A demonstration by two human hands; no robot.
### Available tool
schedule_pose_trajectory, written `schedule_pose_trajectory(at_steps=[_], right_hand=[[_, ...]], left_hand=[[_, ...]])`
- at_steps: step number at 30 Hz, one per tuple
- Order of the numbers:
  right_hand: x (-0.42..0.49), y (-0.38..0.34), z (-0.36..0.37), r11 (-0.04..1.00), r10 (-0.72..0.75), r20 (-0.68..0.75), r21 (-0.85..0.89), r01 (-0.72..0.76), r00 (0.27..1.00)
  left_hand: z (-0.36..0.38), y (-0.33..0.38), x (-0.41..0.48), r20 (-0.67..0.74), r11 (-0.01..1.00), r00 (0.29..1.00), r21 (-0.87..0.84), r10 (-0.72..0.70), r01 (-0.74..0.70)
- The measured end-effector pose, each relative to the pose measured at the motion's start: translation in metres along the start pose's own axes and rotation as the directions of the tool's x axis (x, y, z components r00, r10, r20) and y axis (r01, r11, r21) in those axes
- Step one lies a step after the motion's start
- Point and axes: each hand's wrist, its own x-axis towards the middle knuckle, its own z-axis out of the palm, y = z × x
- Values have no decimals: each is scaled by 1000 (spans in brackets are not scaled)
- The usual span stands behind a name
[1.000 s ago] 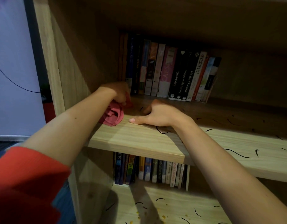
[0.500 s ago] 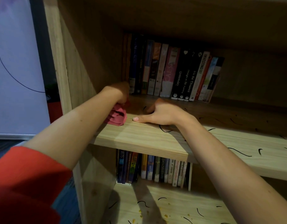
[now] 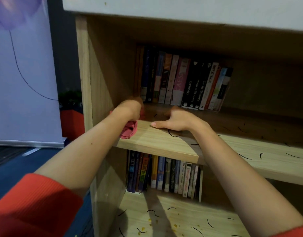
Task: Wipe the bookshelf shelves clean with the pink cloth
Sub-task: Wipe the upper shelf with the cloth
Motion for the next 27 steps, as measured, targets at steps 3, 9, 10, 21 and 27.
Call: schedule_pose_trajectory(at_steps=[3, 9, 10, 21, 27], right_hand=[[0, -1, -5, 991, 62, 99, -124, -49, 993], [7, 3, 0, 992, 78, 96, -105, -68, 992], [9, 4, 0, 993, 80, 92, -100, -70, 993], [10, 5, 1, 994, 81, 79, -76, -75, 994], [6, 4, -1, 997, 66, 65, -45, -63, 996]], left_hand=[[0, -1, 3, 27, 1000, 1000, -29, -1, 1], [0, 7, 31, 38, 981, 997, -182, 68, -60], [0, 9, 35, 33, 976, 996, -203, 84, -76], [-17, 10, 31, 126, 981, 973, -51, 194, -189], [-5, 23, 37, 54, 939, 977, -291, 206, -182]])
